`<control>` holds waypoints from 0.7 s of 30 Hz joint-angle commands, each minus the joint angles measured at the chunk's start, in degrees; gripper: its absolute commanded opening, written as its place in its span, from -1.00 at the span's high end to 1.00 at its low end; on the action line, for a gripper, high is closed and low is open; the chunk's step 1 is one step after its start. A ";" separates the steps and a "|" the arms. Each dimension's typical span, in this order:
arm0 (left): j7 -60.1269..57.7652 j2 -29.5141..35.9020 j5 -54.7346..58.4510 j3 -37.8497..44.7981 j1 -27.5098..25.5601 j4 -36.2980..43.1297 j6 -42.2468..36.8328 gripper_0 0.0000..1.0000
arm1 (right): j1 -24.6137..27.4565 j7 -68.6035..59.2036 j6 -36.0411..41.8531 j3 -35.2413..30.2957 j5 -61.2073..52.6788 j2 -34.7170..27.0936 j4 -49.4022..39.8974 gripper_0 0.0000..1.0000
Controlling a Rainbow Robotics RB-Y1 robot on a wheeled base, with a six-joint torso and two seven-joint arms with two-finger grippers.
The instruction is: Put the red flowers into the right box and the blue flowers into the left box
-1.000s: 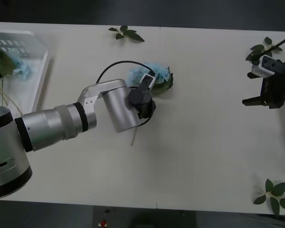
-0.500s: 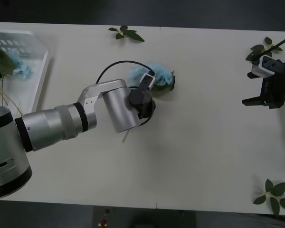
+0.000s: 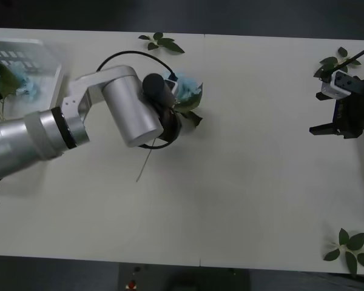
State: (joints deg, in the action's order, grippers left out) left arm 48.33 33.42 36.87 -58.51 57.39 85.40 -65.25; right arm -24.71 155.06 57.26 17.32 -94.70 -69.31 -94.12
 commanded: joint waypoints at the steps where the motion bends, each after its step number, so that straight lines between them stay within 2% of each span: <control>1: 6.95 6.40 6.46 7.45 1.59 8.12 -9.02 1.00 | 0.10 -0.06 -0.22 -1.24 -0.57 0.93 -1.15 -0.68; 5: 10.99 11.49 13.14 15.98 1.41 13.22 -19.21 1.00 | 0.10 -0.06 -0.22 -1.24 -0.57 0.93 -1.15 -0.68; 9: 15.56 16.15 18.94 28.81 -2.72 16.82 -27.21 1.00 | 0.10 -0.06 -0.22 -1.24 -0.57 0.93 -1.15 -0.68; 14: 25.14 19.49 25.88 55.44 -14.67 18.84 -33.45 1.00 | 0.10 -0.06 -0.22 -1.24 -0.57 0.93 -1.15 -0.68; 17: 31.29 21.34 28.25 68.01 -20.21 17.35 -35.47 1.00 | 0.10 -0.06 -0.22 -1.24 -0.57 0.93 -1.15 -0.68; 21: 39.82 23.53 28.25 78.99 -25.04 12.95 -35.82 1.00 | 0.10 -0.06 -0.22 -1.24 -0.57 0.93 -1.15 -0.68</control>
State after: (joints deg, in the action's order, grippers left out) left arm 81.92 53.63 65.08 21.63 32.24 100.82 -100.89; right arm -24.70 155.06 57.27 17.32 -94.72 -69.28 -94.19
